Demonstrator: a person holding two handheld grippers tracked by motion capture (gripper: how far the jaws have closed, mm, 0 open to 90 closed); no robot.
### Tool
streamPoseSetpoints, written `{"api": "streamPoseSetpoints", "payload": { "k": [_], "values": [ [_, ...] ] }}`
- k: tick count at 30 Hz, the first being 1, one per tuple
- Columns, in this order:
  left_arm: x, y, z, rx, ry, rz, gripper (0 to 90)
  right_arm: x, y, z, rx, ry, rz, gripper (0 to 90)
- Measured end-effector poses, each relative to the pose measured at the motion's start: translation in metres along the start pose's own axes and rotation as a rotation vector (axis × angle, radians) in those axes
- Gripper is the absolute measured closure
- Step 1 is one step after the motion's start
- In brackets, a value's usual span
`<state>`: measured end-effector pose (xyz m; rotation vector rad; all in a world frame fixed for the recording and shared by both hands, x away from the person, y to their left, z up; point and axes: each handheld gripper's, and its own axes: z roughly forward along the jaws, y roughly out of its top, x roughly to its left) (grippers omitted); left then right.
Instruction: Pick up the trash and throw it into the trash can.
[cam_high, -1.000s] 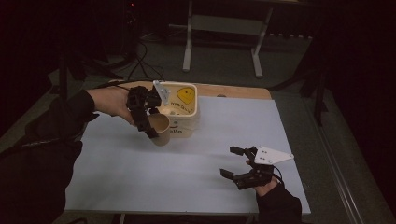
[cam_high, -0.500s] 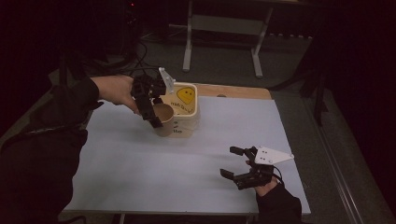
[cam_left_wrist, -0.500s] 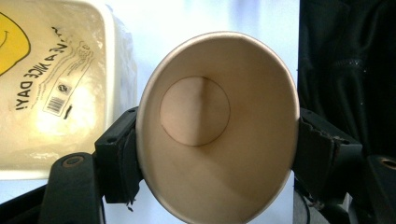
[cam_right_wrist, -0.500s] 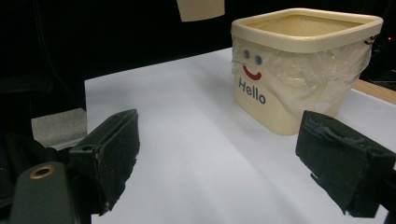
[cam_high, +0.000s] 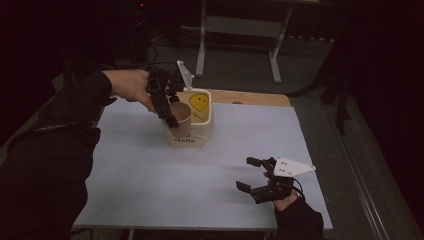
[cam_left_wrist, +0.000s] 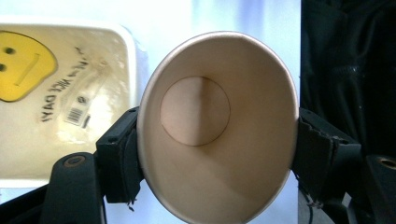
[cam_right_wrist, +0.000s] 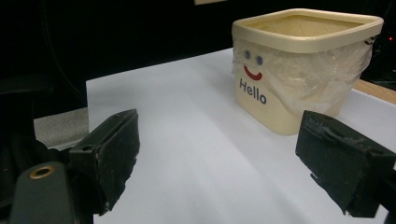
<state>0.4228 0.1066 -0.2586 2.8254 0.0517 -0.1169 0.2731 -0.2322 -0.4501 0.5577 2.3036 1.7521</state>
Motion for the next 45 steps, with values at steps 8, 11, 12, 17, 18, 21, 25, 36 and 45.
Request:
{"api": "streamPoseSetpoints", "payload": {
  "k": [8, 11, 12, 17, 18, 21, 25, 36, 45],
  "values": [
    [0.007, 0.005, -0.015, -0.007, 0.025, -0.001, 27.8, 0.0, 0.0, 0.0, 0.003, 0.001, 0.001, 13.4],
    [0.008, 0.007, -0.02, -0.008, 0.032, 0.002, 27.7, 0.0, 0.0, 0.0, 0.003, 0.002, 0.001, 13.4],
    [0.009, 0.008, -0.021, -0.01, 0.031, 0.003, 27.7, 0.0, 0.0, 0.0, 0.002, 0.003, 0.001, 13.4],
    [0.016, 0.011, -0.029, -0.02, 0.04, 0.0, 27.7, 0.001, 0.0, 0.0, 0.004, 0.005, 0.001, 13.4],
    [0.016, 0.011, -0.03, -0.016, 0.041, 0.004, 27.7, 0.001, 0.0, 0.001, 0.004, 0.007, 0.001, 13.4],
    [0.021, 0.012, -0.031, -0.01, 0.044, 0.006, 28.1, 0.001, 0.0, 0.001, 0.004, 0.009, 0.002, 13.4],
    [0.026, 0.014, -0.03, -0.005, 0.038, -0.002, 28.6, 0.001, 0.0, 0.001, 0.002, 0.012, 0.002, 13.4],
    [0.042, 0.014, -0.028, 0.011, 0.06, -0.028, 29.5, 0.001, 0.0, 0.001, 0.0, 0.019, 0.0, 13.4],
    [0.055, 0.017, -0.022, 0.016, 0.068, -0.031, 29.5, 0.001, 0.0, 0.001, 0.001, 0.023, 0.001, 13.4]
  ]
}}
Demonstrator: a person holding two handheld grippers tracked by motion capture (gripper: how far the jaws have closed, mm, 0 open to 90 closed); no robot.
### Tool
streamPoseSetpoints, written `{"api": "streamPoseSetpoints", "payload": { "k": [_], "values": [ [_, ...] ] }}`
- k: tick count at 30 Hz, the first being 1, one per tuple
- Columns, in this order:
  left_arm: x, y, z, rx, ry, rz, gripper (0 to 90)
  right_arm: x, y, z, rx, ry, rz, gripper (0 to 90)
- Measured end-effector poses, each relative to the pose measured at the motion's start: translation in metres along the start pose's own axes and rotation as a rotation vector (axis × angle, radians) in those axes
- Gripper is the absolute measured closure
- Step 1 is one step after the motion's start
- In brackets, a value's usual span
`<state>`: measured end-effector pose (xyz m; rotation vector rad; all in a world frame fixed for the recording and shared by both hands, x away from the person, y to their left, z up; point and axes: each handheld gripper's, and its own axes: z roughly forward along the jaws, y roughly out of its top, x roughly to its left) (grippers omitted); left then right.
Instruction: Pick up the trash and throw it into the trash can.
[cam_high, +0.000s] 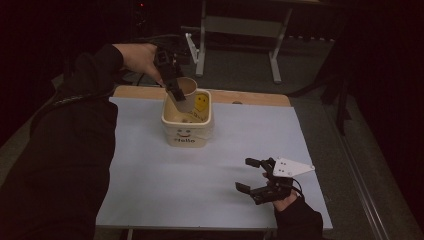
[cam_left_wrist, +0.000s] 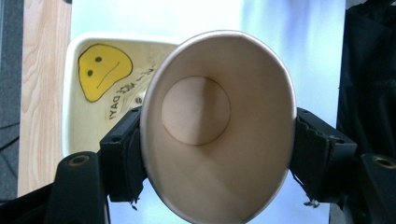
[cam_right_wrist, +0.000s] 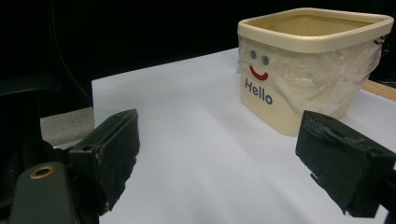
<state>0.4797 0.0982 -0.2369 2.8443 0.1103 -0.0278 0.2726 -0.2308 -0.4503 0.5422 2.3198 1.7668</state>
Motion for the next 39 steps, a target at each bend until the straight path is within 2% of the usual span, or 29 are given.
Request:
{"api": "streamPoseSetpoints", "payload": {
  "k": [11, 14, 31, 33, 35, 36, 38, 39],
  "values": [
    [0.015, 0.003, 0.003, 0.007, 0.0, -0.019, 29.5, 0.001, 0.0, -0.002, -0.003, -0.001, 0.002, 13.4],
    [0.02, 0.005, 0.007, 0.026, 0.002, -0.025, 29.6, 0.0, 0.0, -0.003, -0.005, -0.001, 0.002, 13.4],
    [0.033, 0.003, 0.011, 0.026, 0.029, -0.021, 29.3, 0.001, 0.0, -0.003, -0.004, -0.001, -0.001, 13.4],
    [0.034, 0.004, 0.012, 0.022, 0.051, -0.026, 26.7, 0.002, 0.0, -0.004, -0.004, -0.002, -0.001, 13.4],
    [0.035, 0.004, 0.013, 0.02, 0.078, -0.045, 20.5, 0.001, -0.001, -0.004, -0.003, -0.002, -0.001, 13.4],
    [0.035, 0.005, 0.013, 0.022, 0.081, -0.055, 16.1, 0.001, -0.001, -0.004, -0.003, -0.002, 0.0, 13.4],
    [0.038, 0.005, 0.014, 0.014, 0.055, -0.083, 3.0, 0.001, -0.001, -0.004, -0.004, -0.002, 0.002, 13.4],
    [0.038, 0.005, 0.013, 0.006, 0.06, -0.089, 0.4, 0.001, 0.0, -0.004, -0.005, -0.002, 0.002, 13.4]
  ]
}}
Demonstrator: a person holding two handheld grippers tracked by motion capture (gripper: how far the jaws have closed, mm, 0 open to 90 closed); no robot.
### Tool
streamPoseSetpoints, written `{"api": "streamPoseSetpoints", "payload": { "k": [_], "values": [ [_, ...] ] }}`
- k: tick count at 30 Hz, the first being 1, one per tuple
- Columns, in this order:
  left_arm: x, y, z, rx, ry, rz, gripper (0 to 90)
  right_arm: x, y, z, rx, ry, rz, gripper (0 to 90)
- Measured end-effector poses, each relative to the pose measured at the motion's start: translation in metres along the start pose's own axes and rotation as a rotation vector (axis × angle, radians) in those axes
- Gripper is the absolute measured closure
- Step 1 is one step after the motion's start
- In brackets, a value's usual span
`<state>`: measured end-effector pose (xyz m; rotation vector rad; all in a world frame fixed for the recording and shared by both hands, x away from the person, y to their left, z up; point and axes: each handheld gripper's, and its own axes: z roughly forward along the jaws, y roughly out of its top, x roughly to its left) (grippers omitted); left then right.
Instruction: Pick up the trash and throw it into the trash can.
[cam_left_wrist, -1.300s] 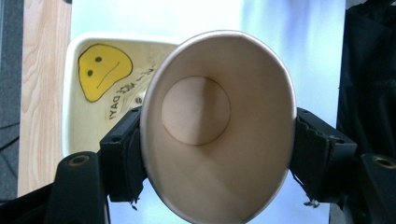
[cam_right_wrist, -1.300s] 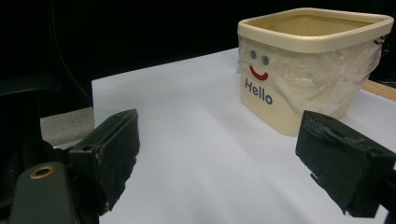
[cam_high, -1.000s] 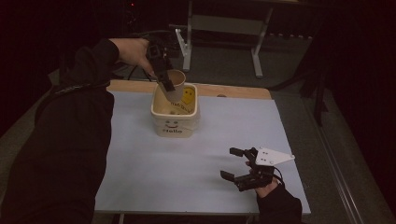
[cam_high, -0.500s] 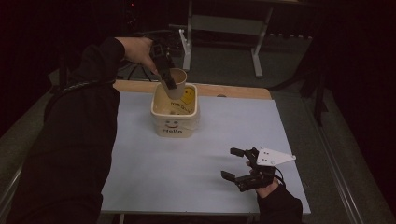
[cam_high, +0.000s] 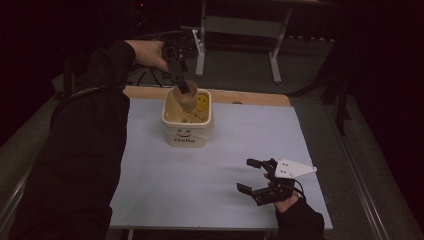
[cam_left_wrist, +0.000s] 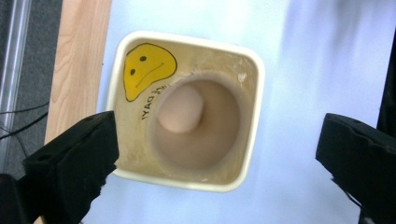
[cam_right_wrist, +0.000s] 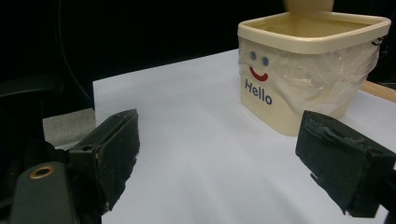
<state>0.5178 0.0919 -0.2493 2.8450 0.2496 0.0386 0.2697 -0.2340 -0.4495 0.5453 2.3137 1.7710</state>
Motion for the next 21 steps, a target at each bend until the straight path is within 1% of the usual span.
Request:
{"api": "streamPoseSetpoints", "payload": {
  "k": [2, 5, 6, 7, 9, 11, 13, 14, 15, 16, 19, 21],
  "values": [
    [-0.001, 0.001, 0.0, -0.004, -0.017, -0.002, 0.4, 0.0, 0.0, 0.0, 0.0, 0.0, -0.001, 13.4],
    [-0.002, 0.0, 0.0, -0.011, -0.014, -0.014, 0.4, 0.0, 0.0, 0.0, 0.001, 0.001, -0.002, 13.4],
    [-0.002, 0.0, -0.001, -0.022, -0.002, -0.011, 0.3, 0.0, 0.0, 0.0, 0.001, 0.002, -0.002, 13.4],
    [-0.003, -0.001, -0.001, -0.028, -0.002, -0.018, 0.3, 0.0, 0.0, 0.0, 0.002, 0.001, -0.003, 13.4],
    [-0.004, -0.002, -0.002, -0.044, 0.006, -0.017, 0.3, 0.001, 0.0, 0.0, 0.001, 0.002, -0.004, 13.4],
    [-0.005, -0.004, -0.003, -0.055, 0.003, -0.024, 0.3, 0.0, 0.0, 0.0, 0.002, 0.002, -0.003, 13.4],
    [-0.007, -0.006, -0.004, -0.056, 0.011, -0.027, 0.3, 0.0, 0.0, 0.001, 0.002, 0.002, -0.004, 13.4],
    [-0.008, -0.006, -0.004, -0.064, 0.004, -0.027, 0.2, 0.0, 0.0, 0.001, 0.002, 0.003, -0.004, 13.4],
    [-0.009, -0.007, -0.004, -0.077, 0.006, -0.038, 0.2, 0.0, 0.0, 0.001, 0.003, 0.002, -0.005, 13.4],
    [-0.01, -0.008, -0.004, -0.083, 0.011, -0.039, 0.3, 0.0, 0.0, 0.001, 0.003, 0.003, -0.005, 13.4],
    [-0.014, -0.011, -0.005, -0.096, 0.001, -0.04, 0.3, 0.001, 0.001, 0.002, 0.004, 0.004, -0.009, 13.4],
    [-0.016, -0.013, -0.005, -0.096, -0.005, -0.041, 0.2, 0.001, 0.001, 0.002, 0.005, 0.004, -0.009, 13.4]
  ]
}}
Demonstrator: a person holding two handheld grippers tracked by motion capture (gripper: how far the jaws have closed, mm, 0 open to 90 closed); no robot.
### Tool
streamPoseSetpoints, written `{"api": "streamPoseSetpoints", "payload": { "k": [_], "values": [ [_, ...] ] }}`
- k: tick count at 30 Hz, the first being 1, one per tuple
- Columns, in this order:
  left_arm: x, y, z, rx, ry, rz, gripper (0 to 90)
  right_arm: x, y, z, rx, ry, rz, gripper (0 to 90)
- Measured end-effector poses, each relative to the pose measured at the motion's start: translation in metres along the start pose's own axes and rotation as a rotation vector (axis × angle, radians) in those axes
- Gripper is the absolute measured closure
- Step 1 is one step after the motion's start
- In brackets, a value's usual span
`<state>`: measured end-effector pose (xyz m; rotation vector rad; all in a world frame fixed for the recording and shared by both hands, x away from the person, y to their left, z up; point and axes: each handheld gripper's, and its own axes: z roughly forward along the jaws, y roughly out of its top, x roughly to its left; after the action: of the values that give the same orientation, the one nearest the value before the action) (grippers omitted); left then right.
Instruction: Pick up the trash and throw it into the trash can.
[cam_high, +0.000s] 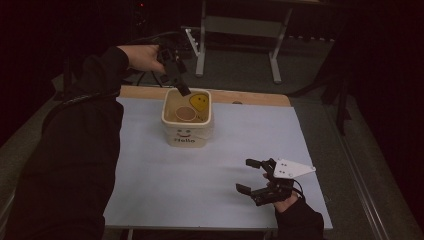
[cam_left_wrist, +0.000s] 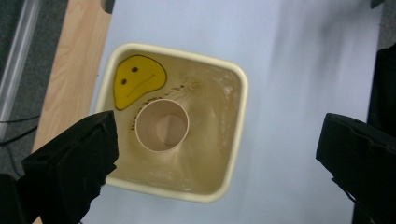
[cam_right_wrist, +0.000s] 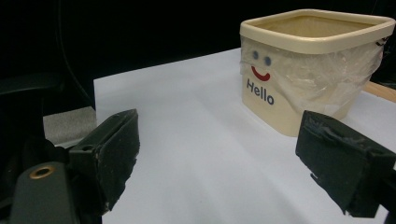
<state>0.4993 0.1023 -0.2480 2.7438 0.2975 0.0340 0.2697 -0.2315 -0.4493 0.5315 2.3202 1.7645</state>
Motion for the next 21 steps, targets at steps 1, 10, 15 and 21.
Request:
{"api": "streamPoseSetpoints", "payload": {
  "k": [1, 10, 15, 21],
  "values": [
    [-0.001, -0.001, -0.001, 0.002, 0.001, -0.002, 0.3, 0.0, 0.0, 0.0, 0.0, 0.0, 0.0, 13.4],
    [-0.011, -0.015, -0.006, -0.022, -0.009, -0.025, 0.3, 0.001, 0.0, 0.0, 0.002, -0.003, -0.001, 13.4],
    [-0.018, -0.029, -0.008, -0.036, -0.018, -0.031, 0.3, 0.002, 0.0, 0.001, 0.006, -0.003, -0.004, 13.4],
    [-0.028, -0.044, -0.011, -0.06, -0.032, -0.037, 0.3, 0.002, 0.0, 0.003, 0.011, -0.001, -0.003, 13.4]
  ]
}}
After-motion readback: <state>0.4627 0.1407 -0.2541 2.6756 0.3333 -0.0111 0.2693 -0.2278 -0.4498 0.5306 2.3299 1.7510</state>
